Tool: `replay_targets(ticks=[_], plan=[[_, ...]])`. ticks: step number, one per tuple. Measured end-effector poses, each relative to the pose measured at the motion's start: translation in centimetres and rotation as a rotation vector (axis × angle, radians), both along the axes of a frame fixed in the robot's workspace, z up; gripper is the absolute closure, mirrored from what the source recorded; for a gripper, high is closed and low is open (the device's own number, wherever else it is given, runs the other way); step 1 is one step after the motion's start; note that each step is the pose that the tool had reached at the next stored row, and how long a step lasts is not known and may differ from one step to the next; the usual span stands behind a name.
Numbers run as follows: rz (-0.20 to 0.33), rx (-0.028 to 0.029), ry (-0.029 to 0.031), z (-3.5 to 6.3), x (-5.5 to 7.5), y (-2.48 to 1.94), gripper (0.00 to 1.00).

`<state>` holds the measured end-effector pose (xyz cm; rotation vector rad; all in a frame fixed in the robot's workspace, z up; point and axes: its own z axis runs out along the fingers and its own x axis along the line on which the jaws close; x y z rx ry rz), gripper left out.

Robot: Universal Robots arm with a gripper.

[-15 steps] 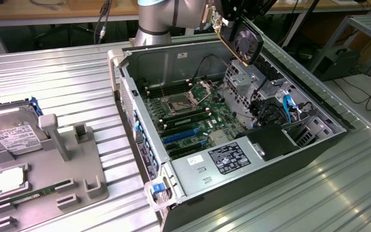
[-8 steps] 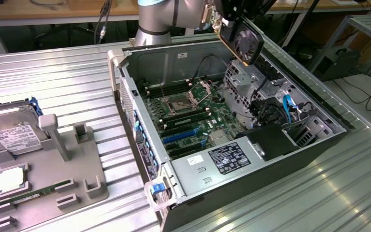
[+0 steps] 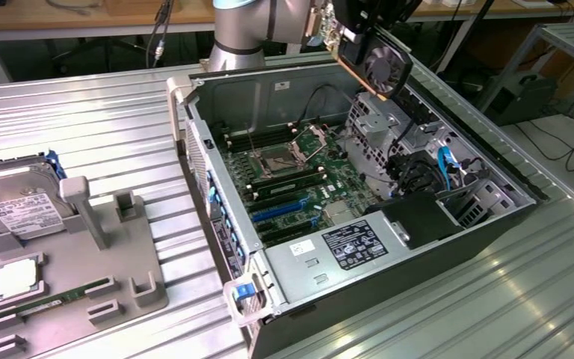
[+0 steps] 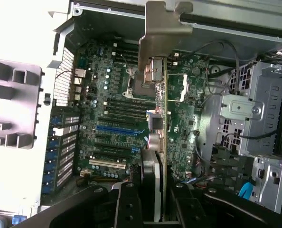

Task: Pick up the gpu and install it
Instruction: 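Insert the gpu into the slot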

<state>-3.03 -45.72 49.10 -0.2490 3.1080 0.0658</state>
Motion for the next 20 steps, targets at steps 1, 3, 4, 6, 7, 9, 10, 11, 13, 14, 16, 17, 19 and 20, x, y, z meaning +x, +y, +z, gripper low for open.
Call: replay_targets(ticks=[1,3,4,6,7,9,10,11,13,14,16,17,19,20], plan=[[0.012,-0.0001,0.0000,0.00,0.00,0.00,0.72],[0.043,0.0000,0.0000,0.00,0.00,0.00,0.72],[0.053,0.0000,0.0000,0.00,0.00,0.00,0.72],[0.087,0.0000,0.0000,0.00,0.00,0.00,0.72],[0.102,0.0000,0.0000,0.00,0.00,0.00,0.72],[0.142,0.0000,0.0000,0.00,0.00,0.00,0.72],[0.160,-0.0001,0.0000,0.00,0.00,0.00,0.72],[0.181,-0.0001,0.0000,0.00,0.00,0.00,0.72],[0.214,0.0000,0.0000,0.00,0.00,0.00,0.72],[0.231,-0.0001,0.0000,0.00,0.00,0.00,0.72],[0.267,-0.0001,0.0001,0.01,0.00,0.00,0.72],[0.284,-0.0002,0.0001,0.01,0.00,0.00,0.72],[0.322,-0.0001,0.0000,0.00,0.00,0.00,0.72],[0.338,-0.0001,0.0000,0.01,0.00,0.00,0.72]])
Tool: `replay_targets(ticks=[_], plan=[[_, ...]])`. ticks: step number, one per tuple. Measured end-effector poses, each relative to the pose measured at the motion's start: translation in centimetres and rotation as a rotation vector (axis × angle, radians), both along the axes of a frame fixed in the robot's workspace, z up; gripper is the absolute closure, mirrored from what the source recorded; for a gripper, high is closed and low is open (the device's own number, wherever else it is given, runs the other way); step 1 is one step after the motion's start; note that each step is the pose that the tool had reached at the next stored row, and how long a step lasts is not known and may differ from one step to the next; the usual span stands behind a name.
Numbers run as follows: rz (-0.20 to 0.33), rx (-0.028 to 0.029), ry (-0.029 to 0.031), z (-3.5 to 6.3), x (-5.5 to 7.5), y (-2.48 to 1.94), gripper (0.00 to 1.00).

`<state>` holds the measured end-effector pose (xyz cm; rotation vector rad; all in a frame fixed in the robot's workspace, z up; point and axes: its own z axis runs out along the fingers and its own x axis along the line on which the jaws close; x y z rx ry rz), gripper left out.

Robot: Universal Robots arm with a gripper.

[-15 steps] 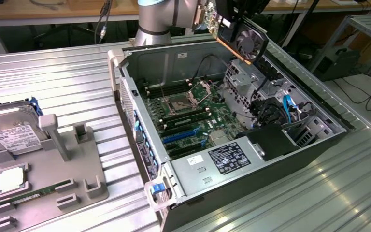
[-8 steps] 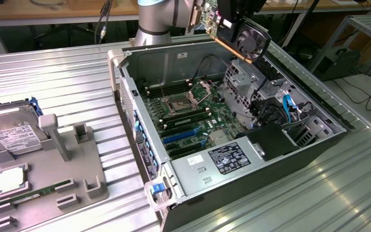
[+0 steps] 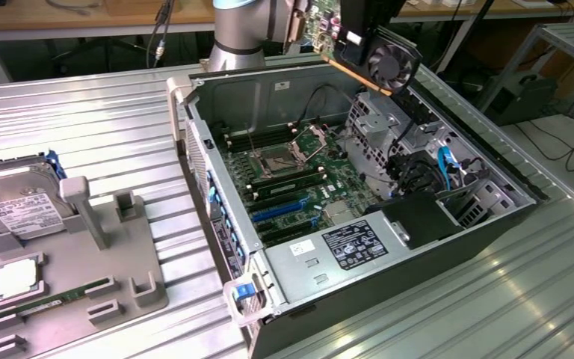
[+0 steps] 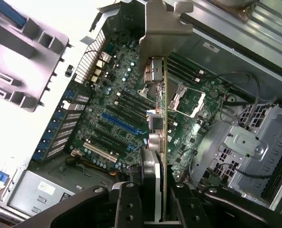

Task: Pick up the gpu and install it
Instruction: 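Insert the gpu into the slot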

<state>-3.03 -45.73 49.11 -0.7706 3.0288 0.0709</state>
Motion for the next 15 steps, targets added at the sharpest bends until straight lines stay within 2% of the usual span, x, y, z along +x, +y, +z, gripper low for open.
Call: replay_targets(ticks=[2,15], plan=[[0.053,0.0000,0.0000,0.00,0.00,0.00,0.72],[0.252,0.0001,0.0000,0.00,0.00,0.00,0.72]])
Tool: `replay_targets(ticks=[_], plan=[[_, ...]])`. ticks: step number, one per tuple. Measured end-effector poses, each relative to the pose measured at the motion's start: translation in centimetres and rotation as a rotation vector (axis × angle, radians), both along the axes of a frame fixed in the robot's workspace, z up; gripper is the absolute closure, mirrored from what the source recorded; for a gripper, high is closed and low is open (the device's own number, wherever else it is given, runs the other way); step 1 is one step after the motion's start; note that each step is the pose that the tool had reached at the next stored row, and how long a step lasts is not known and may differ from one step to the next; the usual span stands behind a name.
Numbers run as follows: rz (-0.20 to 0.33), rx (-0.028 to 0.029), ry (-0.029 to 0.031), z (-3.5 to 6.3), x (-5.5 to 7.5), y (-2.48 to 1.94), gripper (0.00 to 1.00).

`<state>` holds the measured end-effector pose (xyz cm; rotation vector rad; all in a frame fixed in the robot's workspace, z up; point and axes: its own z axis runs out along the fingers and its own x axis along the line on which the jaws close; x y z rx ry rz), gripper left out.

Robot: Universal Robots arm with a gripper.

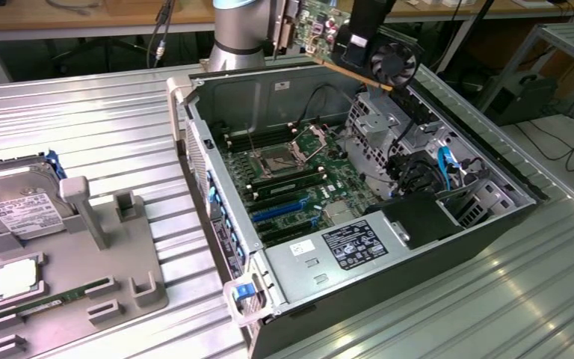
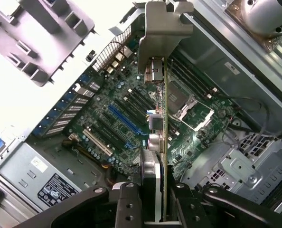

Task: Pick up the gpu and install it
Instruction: 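Insert the gpu into the slot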

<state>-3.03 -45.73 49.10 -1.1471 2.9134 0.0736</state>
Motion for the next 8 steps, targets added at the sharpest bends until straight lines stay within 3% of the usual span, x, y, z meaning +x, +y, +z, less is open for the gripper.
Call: replay_targets(ticks=[8], plan=[[0.132,0.0000,0.0000,0.00,0.00,0.00,0.72]])
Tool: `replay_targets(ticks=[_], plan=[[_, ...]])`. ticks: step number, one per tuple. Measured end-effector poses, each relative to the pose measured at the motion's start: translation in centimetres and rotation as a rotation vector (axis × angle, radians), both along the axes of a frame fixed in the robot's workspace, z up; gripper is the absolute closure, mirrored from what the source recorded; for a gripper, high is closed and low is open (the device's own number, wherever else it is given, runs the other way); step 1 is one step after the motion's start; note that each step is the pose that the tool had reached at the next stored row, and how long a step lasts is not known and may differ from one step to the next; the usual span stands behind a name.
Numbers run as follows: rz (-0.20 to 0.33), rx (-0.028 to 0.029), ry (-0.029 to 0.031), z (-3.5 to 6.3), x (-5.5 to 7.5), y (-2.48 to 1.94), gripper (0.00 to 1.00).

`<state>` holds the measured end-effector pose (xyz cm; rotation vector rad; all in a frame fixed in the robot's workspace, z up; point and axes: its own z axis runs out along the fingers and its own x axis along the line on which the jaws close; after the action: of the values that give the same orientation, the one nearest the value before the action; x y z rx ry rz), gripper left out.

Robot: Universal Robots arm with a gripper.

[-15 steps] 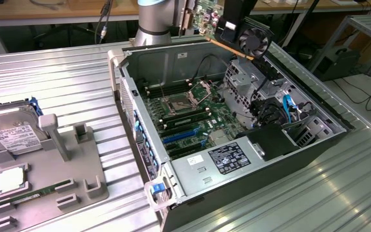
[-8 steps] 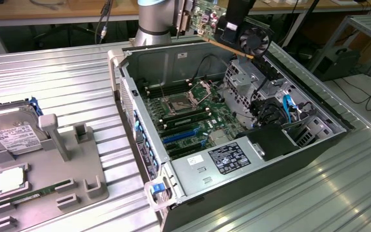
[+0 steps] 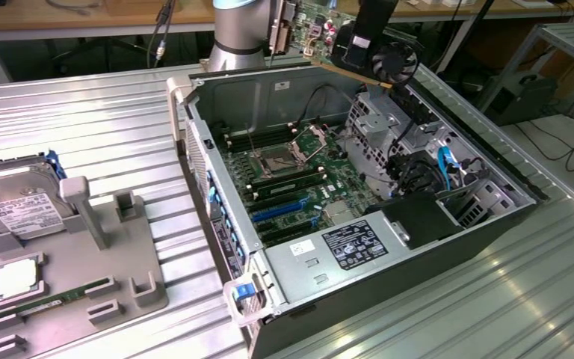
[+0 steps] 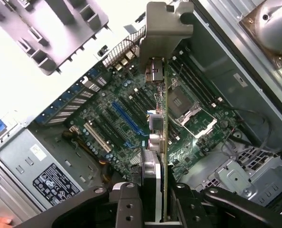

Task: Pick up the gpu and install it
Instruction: 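Insert the gpu into the slot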

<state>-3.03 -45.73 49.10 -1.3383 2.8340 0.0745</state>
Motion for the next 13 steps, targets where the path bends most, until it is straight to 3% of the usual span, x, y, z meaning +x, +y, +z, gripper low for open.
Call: replay_targets(ticks=[13], plan=[[0.228,0.0000,0.0000,-0.02,0.00,0.00,0.72]])
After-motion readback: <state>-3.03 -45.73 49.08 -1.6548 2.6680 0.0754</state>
